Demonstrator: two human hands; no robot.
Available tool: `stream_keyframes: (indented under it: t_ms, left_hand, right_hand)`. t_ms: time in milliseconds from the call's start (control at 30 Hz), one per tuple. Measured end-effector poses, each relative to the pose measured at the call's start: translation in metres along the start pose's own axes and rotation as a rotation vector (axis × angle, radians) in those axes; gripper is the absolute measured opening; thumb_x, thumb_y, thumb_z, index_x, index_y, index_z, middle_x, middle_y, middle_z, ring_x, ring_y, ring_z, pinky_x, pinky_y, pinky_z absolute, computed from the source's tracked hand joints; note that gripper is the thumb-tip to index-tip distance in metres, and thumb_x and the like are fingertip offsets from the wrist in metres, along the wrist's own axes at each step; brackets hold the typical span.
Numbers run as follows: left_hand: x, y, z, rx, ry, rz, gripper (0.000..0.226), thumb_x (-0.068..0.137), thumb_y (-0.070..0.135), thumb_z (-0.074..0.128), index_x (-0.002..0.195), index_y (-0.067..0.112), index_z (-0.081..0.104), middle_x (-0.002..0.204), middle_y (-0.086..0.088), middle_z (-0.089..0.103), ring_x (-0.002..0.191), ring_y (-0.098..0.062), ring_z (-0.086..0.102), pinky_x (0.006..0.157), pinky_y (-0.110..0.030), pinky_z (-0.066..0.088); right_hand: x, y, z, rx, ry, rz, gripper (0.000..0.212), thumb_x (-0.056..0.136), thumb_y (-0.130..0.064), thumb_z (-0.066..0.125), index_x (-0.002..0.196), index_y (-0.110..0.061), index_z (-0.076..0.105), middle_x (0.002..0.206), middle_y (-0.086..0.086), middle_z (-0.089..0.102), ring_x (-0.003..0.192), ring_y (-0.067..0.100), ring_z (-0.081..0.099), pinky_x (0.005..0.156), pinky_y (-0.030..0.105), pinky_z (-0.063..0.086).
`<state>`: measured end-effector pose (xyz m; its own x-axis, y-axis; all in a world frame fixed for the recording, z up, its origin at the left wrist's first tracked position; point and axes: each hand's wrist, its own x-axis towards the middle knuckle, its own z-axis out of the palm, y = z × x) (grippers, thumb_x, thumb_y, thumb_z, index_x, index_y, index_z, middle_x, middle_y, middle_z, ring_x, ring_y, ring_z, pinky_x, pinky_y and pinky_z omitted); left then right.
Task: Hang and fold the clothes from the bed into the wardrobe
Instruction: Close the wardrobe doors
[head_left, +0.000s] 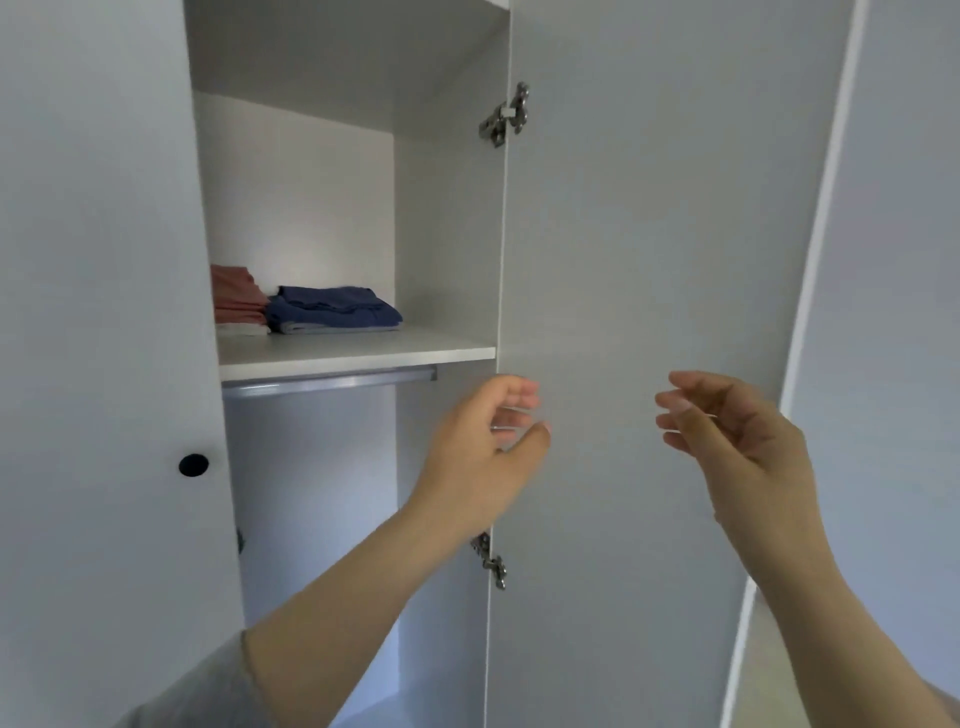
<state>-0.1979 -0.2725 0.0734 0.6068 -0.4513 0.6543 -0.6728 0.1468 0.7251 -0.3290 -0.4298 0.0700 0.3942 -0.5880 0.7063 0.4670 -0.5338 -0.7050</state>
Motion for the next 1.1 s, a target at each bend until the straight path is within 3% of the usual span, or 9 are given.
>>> stream_keyframes:
  t_ms: [67,200,333,433,533,667,833,1033,1100]
  left_hand:
    - [-0.002,0.007,0.026,-0.039,-0.060,0.014,0.025,0.087,0.010,0.066,0.108,0.021,0.063,0.103,0.010,0.066,0.089,-0.004,0.063,0.082,-0.015,0.051]
    - [-0.005,0.018,0.065,-0.091,-0.127,0.021,0.024,0.087,0.008,0.066,0.109,0.018,0.063,0.103,0.006,0.066,0.091,-0.010,0.064,0.087,-0.027,0.054]
    - [-0.010,0.025,0.089,-0.089,-0.160,0.037,0.025,0.086,0.008,0.066,0.110,0.017,0.063,0.104,0.006,0.066,0.091,-0.010,0.064,0.087,-0.029,0.055]
    - [-0.012,0.026,0.096,-0.081,-0.168,0.036,0.026,0.086,0.009,0.066,0.110,0.018,0.063,0.104,0.007,0.066,0.091,-0.009,0.064,0.087,-0.027,0.055]
    - [-0.013,0.024,0.097,-0.064,-0.161,0.024,0.025,0.086,0.009,0.066,0.109,0.019,0.063,0.103,0.008,0.067,0.091,-0.008,0.064,0.085,-0.024,0.054]
    - [-0.016,0.019,0.090,-0.040,-0.144,0.009,0.025,0.087,0.009,0.065,0.108,0.020,0.063,0.103,0.008,0.067,0.091,-0.008,0.064,0.084,-0.021,0.053]
    - [-0.027,0.013,0.079,-0.031,-0.122,-0.013,0.024,0.087,0.009,0.064,0.108,0.021,0.063,0.104,0.009,0.067,0.090,-0.004,0.063,0.082,-0.016,0.052]
    - [-0.040,-0.003,0.044,-0.003,-0.034,-0.059,0.024,0.087,0.005,0.064,0.106,0.021,0.065,0.102,0.007,0.067,0.088,-0.004,0.064,0.078,-0.010,0.049]
    - [-0.045,-0.009,0.027,0.010,0.001,-0.073,0.025,0.087,0.004,0.065,0.105,0.022,0.064,0.102,0.007,0.067,0.088,-0.003,0.063,0.076,-0.008,0.047]
  right_hand:
    - [-0.005,-0.003,-0.028,-0.056,0.069,0.003,0.013,0.093,-0.022,0.064,0.103,-0.029,0.069,0.094,-0.003,0.072,0.089,0.017,0.070,0.075,0.035,0.060]
    - [-0.009,0.001,-0.070,-0.172,0.168,0.036,0.013,0.093,-0.023,0.063,0.103,-0.030,0.068,0.092,-0.007,0.070,0.092,0.020,0.067,0.088,0.041,0.055]
    - [-0.006,0.014,-0.088,-0.248,0.153,0.163,0.027,0.093,-0.027,0.061,0.120,-0.030,0.058,0.112,-0.009,0.063,0.102,0.012,0.064,0.081,0.022,0.047]
    - [-0.004,0.017,-0.085,-0.211,0.055,0.252,0.038,0.094,-0.028,0.061,0.131,-0.025,0.054,0.119,-0.007,0.062,0.103,0.006,0.062,0.080,0.016,0.044]
    - [-0.005,0.017,-0.077,-0.165,-0.011,0.248,0.026,0.093,-0.029,0.061,0.119,-0.031,0.061,0.107,-0.016,0.070,0.102,0.005,0.065,0.088,0.025,0.048]
    - [-0.006,0.015,-0.071,-0.155,0.038,0.283,0.029,0.092,-0.030,0.062,0.120,-0.028,0.057,0.108,-0.008,0.069,0.100,0.010,0.066,0.086,0.028,0.052]
    - [-0.015,0.009,-0.063,-0.148,0.018,0.254,0.013,0.093,-0.027,0.058,0.106,-0.028,0.060,0.103,-0.003,0.070,0.097,0.019,0.067,0.093,0.047,0.052]
    - [-0.035,0.000,-0.035,-0.139,-0.030,0.152,0.007,0.095,-0.027,0.057,0.092,-0.022,0.060,0.091,-0.003,0.071,0.092,0.022,0.066,0.084,0.043,0.056]
    - [-0.041,0.000,-0.022,-0.123,-0.076,0.113,0.011,0.096,-0.025,0.056,0.087,-0.019,0.059,0.087,-0.006,0.069,0.085,0.018,0.066,0.072,0.032,0.059]
